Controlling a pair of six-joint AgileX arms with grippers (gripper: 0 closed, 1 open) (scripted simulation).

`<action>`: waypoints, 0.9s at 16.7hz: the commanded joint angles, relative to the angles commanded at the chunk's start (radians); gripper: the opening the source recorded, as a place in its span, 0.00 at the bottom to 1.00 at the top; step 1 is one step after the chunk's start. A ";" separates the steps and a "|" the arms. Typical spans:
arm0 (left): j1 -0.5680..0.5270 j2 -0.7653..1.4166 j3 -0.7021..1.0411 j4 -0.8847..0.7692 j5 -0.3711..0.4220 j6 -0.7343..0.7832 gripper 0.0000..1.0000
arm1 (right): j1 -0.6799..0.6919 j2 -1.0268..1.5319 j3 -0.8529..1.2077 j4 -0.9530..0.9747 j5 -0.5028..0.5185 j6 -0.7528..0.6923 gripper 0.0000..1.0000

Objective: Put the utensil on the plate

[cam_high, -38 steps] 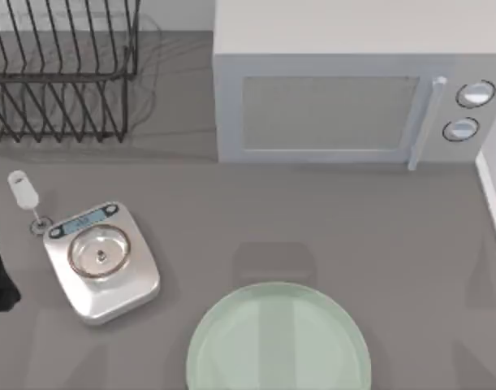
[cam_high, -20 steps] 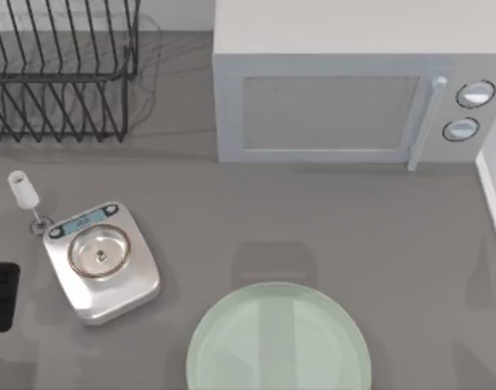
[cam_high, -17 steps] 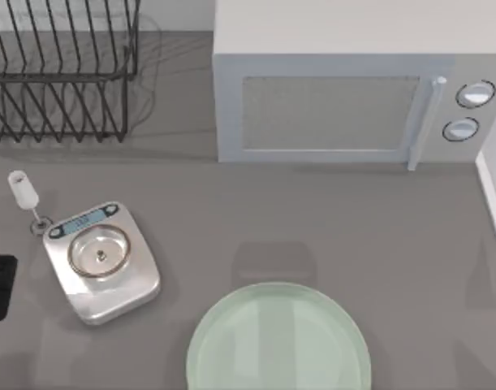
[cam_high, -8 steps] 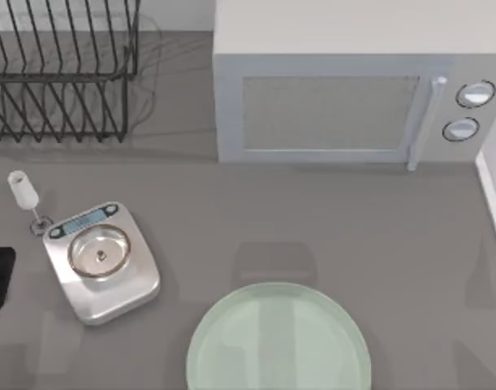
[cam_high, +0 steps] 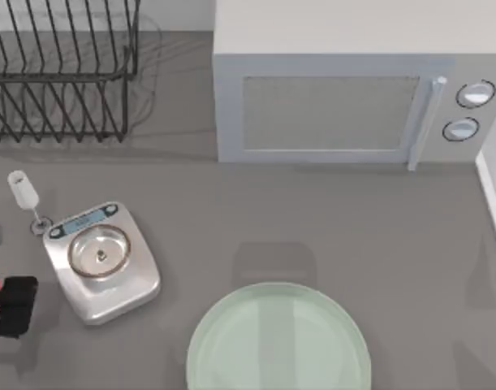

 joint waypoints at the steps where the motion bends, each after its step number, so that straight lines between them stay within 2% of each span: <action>1: 0.001 0.023 -0.025 0.049 0.000 0.001 1.00 | 0.000 0.000 0.000 0.000 0.000 0.000 1.00; 4: 0.002 0.069 -0.073 0.138 0.000 0.003 1.00 | 0.000 0.000 0.000 0.000 0.000 0.000 1.00; 8: 0.002 0.073 -0.078 0.146 0.000 0.003 1.00 | 0.000 0.000 0.000 0.000 0.000 0.000 1.00; 15: 0.002 0.073 -0.078 0.146 0.000 0.003 0.47 | 0.000 0.000 0.000 0.000 0.000 0.000 1.00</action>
